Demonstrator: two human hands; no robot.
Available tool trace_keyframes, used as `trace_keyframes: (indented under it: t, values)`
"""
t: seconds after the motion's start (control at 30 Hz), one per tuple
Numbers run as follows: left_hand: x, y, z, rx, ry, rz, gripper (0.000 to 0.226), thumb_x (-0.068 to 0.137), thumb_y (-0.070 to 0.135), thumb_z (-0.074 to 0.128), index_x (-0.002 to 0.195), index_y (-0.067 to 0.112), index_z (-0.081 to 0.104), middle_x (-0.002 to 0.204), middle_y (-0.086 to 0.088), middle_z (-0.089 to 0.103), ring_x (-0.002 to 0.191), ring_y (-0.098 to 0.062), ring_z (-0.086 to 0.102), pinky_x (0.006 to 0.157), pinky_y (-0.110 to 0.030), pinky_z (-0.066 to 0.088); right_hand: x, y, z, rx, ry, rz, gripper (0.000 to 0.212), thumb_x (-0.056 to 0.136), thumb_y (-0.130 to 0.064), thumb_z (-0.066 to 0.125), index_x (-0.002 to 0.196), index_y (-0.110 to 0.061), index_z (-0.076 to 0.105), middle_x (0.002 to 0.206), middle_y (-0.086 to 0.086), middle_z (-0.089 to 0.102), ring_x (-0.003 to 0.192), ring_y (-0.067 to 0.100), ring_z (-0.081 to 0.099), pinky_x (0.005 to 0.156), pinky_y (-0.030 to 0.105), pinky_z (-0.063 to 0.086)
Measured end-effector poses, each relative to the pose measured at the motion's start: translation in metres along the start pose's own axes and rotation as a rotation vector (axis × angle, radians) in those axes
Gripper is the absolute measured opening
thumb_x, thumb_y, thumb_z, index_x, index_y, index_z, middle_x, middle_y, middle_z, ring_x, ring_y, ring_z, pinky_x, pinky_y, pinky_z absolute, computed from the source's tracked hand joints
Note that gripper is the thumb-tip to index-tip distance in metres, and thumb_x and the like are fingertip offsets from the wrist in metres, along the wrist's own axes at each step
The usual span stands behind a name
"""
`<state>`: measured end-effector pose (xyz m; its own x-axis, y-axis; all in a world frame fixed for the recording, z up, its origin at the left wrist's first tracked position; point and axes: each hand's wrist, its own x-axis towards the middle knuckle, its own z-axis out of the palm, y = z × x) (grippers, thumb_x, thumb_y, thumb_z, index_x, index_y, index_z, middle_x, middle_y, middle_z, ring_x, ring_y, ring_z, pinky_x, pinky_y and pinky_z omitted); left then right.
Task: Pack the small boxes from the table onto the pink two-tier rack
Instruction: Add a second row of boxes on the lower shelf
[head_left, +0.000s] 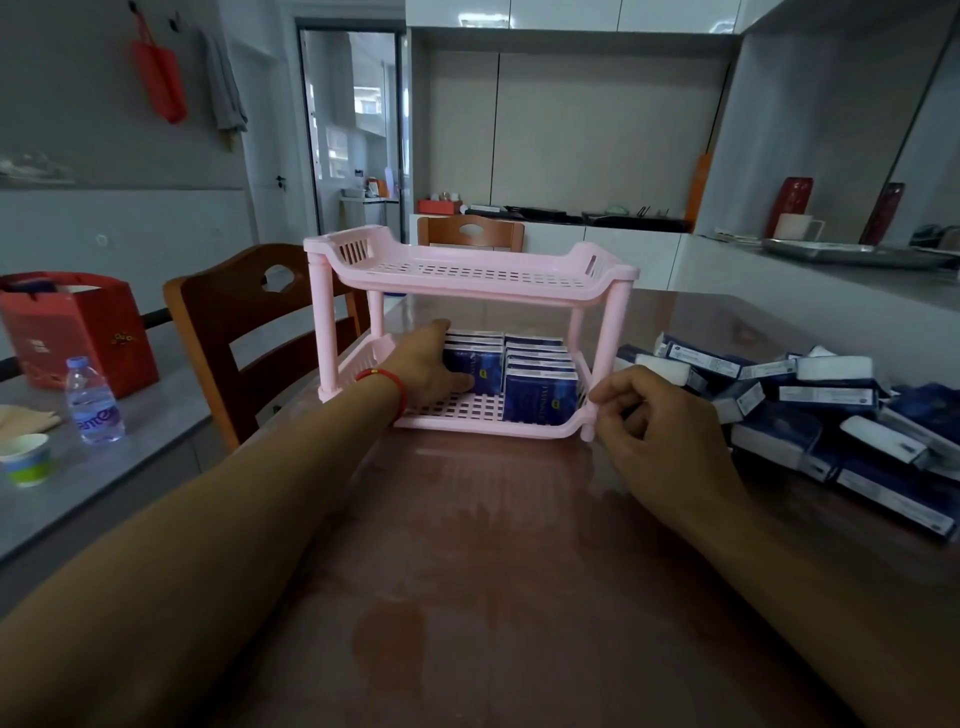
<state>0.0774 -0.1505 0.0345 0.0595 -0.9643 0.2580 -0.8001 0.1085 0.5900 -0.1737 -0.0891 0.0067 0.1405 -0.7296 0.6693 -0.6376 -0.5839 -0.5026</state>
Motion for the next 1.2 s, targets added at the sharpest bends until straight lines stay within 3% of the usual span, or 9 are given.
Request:
trace_keyframes:
  t: [0.37,0.5,0.57,0.7,0.83,0.9,1.0,1.1,1.2]
  values:
    - [-0.004,0.005,-0.002,-0.027,-0.015,-0.022,0.088,0.082,0.008,0.077,0.153,0.011,0.025,0.149,-0.016,0.045,0.135,-0.033,0.046,0.111,-0.037,0.038,-0.004,-0.003,-0.004,-0.013,-0.02,-0.006,0.011,0.088,-0.006,0.066,0.093,-0.015,0.069,0.074,-0.012,0.062,0.068,-0.004,0.059,0.058,0.006,0.043]
    - [-0.017,0.014,-0.011,0.014,0.056,0.014,0.079,0.085,0.007,0.071,0.151,0.01,0.028,0.15,-0.017,0.043,0.136,-0.034,0.044,0.108,-0.037,0.04,-0.004,0.0,-0.011,-0.08,0.007,-0.009,0.012,0.088,-0.008,0.066,0.093,-0.018,0.069,0.077,-0.009,0.066,0.063,0.004,0.059,0.056,0.011,0.045]
    - [-0.029,0.022,-0.011,0.051,0.123,0.047,0.073,0.086,0.008,0.068,0.15,0.01,0.032,0.15,-0.017,0.041,0.136,-0.034,0.043,0.109,-0.04,0.04,-0.003,0.002,-0.017,-0.122,0.036,-0.001,0.011,0.087,-0.01,0.065,0.092,-0.019,0.069,0.079,-0.008,0.067,0.061,0.005,0.057,0.059,0.022,0.049]
    - [-0.054,0.038,0.007,0.2,0.341,0.205,0.034,0.082,0.011,0.068,0.114,0.007,0.058,0.121,-0.016,0.057,0.112,-0.032,0.053,0.092,-0.041,0.049,-0.001,0.007,-0.041,-0.219,0.168,0.049,0.009,0.086,-0.012,0.065,0.092,-0.018,0.066,0.076,-0.01,0.058,0.063,0.001,0.052,0.06,0.018,0.041]
    - [-0.072,0.054,0.026,0.398,0.442,0.417,0.009,0.078,0.013,0.062,0.085,0.008,0.065,0.09,-0.012,0.062,0.086,-0.033,0.057,0.066,-0.045,0.052,0.001,0.028,-0.074,-0.463,0.139,0.141,0.029,0.083,-0.024,0.068,0.111,-0.019,0.063,0.108,0.001,0.062,0.105,0.025,0.052,0.085,0.039,0.044]
    - [-0.08,0.064,0.029,0.332,0.412,0.579,0.007,0.074,0.012,0.057,0.076,0.009,0.063,0.083,-0.01,0.06,0.078,-0.033,0.057,0.061,-0.042,0.048,0.001,0.035,-0.08,-0.632,-0.02,0.208,0.046,0.083,-0.037,0.067,0.127,-0.027,0.058,0.132,0.001,0.055,0.124,0.028,0.041,0.099,0.046,0.035]
    - [-0.094,0.081,0.041,0.232,0.263,0.747,0.009,0.073,0.015,0.057,0.079,0.014,0.063,0.086,-0.004,0.057,0.083,-0.026,0.056,0.067,-0.036,0.049,-0.002,0.041,-0.076,-0.73,-0.142,0.197,0.049,0.084,-0.038,0.065,0.133,-0.038,0.056,0.143,-0.009,0.051,0.132,0.024,0.034,0.101,0.045,0.027]
    - [-0.102,0.089,0.055,0.092,0.194,0.736,0.019,0.074,0.013,0.058,0.091,0.018,0.066,0.096,0.001,0.06,0.094,-0.021,0.057,0.08,-0.033,0.052,0.0,0.045,-0.079,-0.683,-0.039,0.159,0.042,0.083,-0.022,0.067,0.122,-0.037,0.065,0.129,-0.007,0.064,0.124,0.024,0.045,0.094,0.044,0.027]
    - [-0.104,0.095,0.058,-0.072,0.163,0.652,0.022,0.078,0.011,0.062,0.097,0.018,0.068,0.094,0.004,0.064,0.085,-0.011,0.058,0.08,-0.022,0.049,0.003,0.044,-0.091,-0.473,0.131,0.038,0.036,0.078,-0.012,0.069,0.11,-0.029,0.071,0.11,-0.003,0.07,0.108,0.027,0.055,0.089,0.04,0.035]
